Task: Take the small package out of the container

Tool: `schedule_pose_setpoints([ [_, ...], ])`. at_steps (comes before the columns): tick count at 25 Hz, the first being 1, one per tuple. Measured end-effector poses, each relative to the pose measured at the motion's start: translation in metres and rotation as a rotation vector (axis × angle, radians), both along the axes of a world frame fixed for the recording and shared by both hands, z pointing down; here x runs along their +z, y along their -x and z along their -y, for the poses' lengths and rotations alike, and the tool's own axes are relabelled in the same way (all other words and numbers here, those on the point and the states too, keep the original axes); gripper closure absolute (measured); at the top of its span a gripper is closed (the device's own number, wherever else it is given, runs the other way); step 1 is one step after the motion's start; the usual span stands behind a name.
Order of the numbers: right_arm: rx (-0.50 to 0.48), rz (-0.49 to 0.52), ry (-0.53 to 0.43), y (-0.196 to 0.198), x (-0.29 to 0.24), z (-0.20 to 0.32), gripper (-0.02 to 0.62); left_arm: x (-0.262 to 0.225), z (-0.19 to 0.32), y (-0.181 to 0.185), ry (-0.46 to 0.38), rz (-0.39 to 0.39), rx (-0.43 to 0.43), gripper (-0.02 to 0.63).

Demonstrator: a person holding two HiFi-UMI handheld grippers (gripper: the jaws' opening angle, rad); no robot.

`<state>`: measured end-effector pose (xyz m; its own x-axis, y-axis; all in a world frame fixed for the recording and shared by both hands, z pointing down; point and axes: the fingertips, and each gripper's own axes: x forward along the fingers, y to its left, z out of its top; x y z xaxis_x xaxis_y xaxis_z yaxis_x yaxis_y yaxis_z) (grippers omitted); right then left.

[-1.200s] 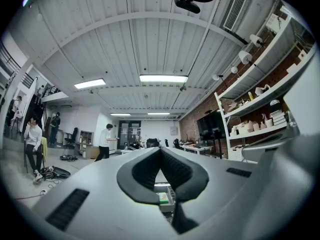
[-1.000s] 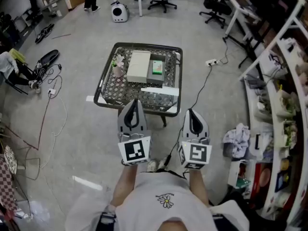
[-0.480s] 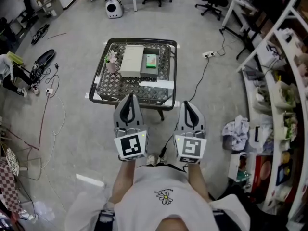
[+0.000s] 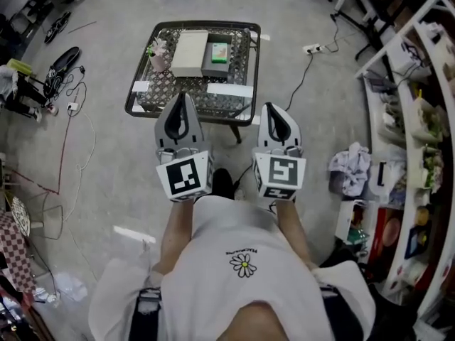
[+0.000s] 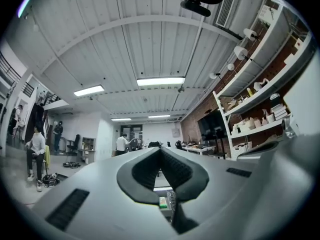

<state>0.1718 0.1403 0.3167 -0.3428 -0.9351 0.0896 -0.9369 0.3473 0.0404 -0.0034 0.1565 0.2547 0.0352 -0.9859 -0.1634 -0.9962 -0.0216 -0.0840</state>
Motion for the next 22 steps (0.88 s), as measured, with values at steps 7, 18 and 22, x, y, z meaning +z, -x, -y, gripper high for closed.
schedule_pose_setpoints([
  [7, 0.011, 0.062, -0.062, -0.014, -0.018, 0.01, 0.565, -0.022, 0.01, -0.006, -0.088, -0.002, 0.009, 0.584],
  [18, -0.006, 0.082, -0.063, 0.012, -0.015, 0.078, 0.564, -0.01, 0.098, 0.017, -0.089, -0.03, 0.045, 0.584],
  [22, 0.025, 0.083, -0.018, 0.034, -0.004, 0.131, 0.565, -0.005, 0.151, 0.043, -0.073, -0.045, 0.05, 0.584],
])
